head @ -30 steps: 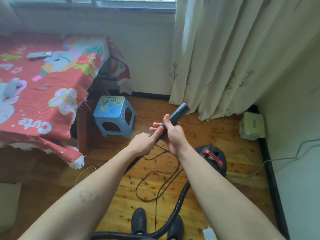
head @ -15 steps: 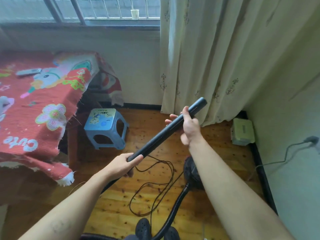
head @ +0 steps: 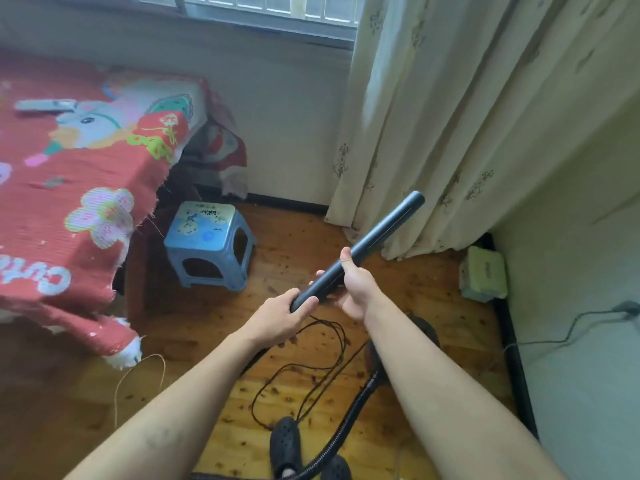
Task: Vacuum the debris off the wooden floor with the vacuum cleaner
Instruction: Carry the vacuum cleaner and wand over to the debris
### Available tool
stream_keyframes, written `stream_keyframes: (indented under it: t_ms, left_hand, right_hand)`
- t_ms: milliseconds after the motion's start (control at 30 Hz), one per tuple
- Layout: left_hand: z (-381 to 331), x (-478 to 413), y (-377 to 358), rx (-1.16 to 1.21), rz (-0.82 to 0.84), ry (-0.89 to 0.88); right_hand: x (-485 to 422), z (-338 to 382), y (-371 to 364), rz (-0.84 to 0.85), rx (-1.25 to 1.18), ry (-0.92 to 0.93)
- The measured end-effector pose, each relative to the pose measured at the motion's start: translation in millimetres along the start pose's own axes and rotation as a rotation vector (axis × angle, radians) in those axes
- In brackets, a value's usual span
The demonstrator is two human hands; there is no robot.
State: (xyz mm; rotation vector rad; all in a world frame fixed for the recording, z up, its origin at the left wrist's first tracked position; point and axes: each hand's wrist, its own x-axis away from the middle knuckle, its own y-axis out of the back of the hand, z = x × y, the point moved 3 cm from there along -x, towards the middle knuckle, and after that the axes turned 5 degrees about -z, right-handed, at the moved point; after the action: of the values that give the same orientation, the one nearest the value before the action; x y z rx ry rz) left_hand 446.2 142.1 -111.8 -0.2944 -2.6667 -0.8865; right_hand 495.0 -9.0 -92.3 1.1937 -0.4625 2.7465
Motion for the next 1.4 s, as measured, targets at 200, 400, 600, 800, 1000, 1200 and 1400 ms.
stream_keyframes:
  t_ms: [200,400,600,800,1000,1200,1400]
  left_hand:
    - [3,-23,7,-0.027,-0.045,0.049]
    - [4,-47,-27,-0.172,-0.008,0.045]
    - [-13,-81,-73,-0.284,0.015,0.040]
    - [-24,-125,-127,-0.357,0.050,0.129]
    - [-18,-182,-174,-0.450,0.066,0.243]
    - [-7,-244,-219,-0.509,0.119,0.270]
    - [12,-284,-261,-0.593,0.186,0.262]
  right_hand:
    - [-10,-28,-21,0.014,0.078,-0.023]
    - [-19,-24,13,-0.006,0.052,-0.050]
    - [-50,-33,118,-0.170,0.116,-0.202]
    - [-121,-44,245,-0.370,0.152,-0.319]
    - [-221,-56,333,-0.491,0.549,-0.258]
    - [-308,-81,367,-0.323,1.128,-0.237]
    - [-359,-134,379,-0.142,1.330,-0.306]
